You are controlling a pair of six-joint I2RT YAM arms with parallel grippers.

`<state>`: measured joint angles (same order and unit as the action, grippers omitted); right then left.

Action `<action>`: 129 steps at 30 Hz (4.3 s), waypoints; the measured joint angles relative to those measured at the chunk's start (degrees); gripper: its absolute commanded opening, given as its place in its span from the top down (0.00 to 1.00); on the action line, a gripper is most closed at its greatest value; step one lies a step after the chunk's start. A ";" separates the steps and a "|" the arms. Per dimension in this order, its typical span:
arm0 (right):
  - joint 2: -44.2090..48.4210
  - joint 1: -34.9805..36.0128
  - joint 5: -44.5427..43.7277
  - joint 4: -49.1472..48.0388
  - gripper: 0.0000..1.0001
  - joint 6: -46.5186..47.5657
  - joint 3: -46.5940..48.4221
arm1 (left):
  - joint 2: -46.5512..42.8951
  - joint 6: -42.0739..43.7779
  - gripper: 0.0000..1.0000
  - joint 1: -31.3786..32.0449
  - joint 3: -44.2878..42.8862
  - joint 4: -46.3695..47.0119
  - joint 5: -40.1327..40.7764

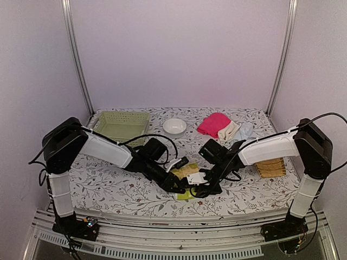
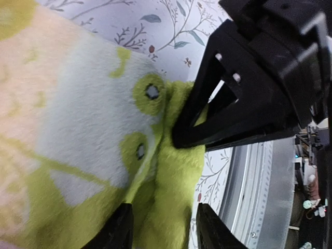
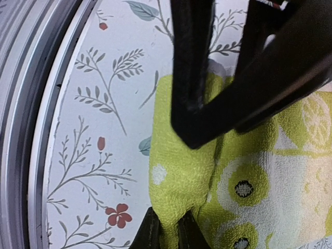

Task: Roll the towels
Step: Roll the towel at the center of the board.

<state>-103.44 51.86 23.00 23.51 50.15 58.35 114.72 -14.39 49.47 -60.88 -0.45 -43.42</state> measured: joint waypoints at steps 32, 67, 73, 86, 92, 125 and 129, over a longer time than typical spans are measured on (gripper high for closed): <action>-30.36 -7.04 31.56 42.14 0.95 -1.90 33.22 | -42.29 14.03 0.50 20.22 30.67 14.03 54.62; -23.80 -11.69 31.69 43.89 0.75 -3.10 41.99 | -11.43 31.82 0.88 22.99 11.04 4.20 51.19; -28.44 -11.98 26.56 34.38 0.78 -14.19 43.28 | -11.50 31.93 0.88 23.76 11.04 4.09 52.76; -30.08 -12.44 22.45 27.61 0.80 -25.83 39.17 | -16.06 27.04 0.91 26.01 10.67 -2.10 55.15; -30.08 -12.46 22.60 27.56 0.80 -26.43 39.19 | -15.78 24.50 0.92 24.39 10.36 -2.91 50.71; 14.14 -6.12 7.69 16.61 0.61 -10.40 1.95 | 4.98 1.46 0.85 -0.04 -4.28 -6.08 -6.97; 10.19 -1.73 4.35 11.41 0.61 -8.66 2.29 | 5.35 0.85 0.85 -0.26 -4.66 -6.73 -7.63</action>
<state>-93.25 50.13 27.35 34.92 41.50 60.64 120.07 -13.54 49.21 -65.54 -7.18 -51.05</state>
